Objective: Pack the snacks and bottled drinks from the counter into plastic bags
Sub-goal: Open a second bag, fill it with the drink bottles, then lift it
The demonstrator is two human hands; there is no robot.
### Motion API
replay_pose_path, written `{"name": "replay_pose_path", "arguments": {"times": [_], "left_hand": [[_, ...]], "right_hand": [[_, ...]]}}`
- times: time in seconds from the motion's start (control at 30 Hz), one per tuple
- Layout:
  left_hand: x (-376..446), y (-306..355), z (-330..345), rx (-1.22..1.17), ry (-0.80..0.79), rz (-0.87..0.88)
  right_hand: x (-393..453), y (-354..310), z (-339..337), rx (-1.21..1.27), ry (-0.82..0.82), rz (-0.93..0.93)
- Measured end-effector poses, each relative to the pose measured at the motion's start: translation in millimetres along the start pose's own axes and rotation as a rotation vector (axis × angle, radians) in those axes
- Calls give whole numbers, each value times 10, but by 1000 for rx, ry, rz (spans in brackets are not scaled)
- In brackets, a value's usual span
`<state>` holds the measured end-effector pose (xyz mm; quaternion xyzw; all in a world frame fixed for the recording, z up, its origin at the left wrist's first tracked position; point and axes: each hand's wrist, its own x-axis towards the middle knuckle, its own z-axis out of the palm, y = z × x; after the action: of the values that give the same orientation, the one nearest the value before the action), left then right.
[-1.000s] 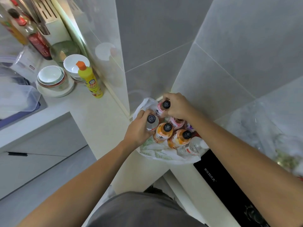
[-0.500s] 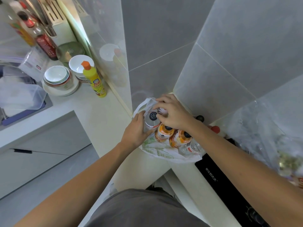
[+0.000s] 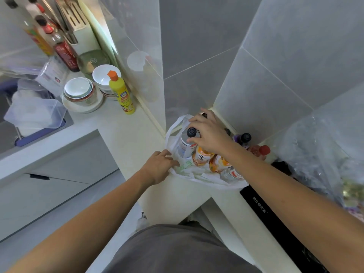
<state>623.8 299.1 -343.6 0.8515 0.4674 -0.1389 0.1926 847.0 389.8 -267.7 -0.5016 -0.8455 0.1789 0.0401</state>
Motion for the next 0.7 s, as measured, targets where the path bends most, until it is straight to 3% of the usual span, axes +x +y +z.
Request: {"name": "replay_pose_path", "arguments": {"times": [0.3, 0.5, 0.7], "left_hand": [[-246, -109, -41, 177, 191, 91], [-361, -7, -202, 182, 220, 119], [-195, 579, -182, 75, 175, 157]], "right_hand": [[-48, 48, -22, 29, 39, 35], [-68, 97, 32, 35, 59, 17], [-124, 113, 71, 12, 111, -33]]}}
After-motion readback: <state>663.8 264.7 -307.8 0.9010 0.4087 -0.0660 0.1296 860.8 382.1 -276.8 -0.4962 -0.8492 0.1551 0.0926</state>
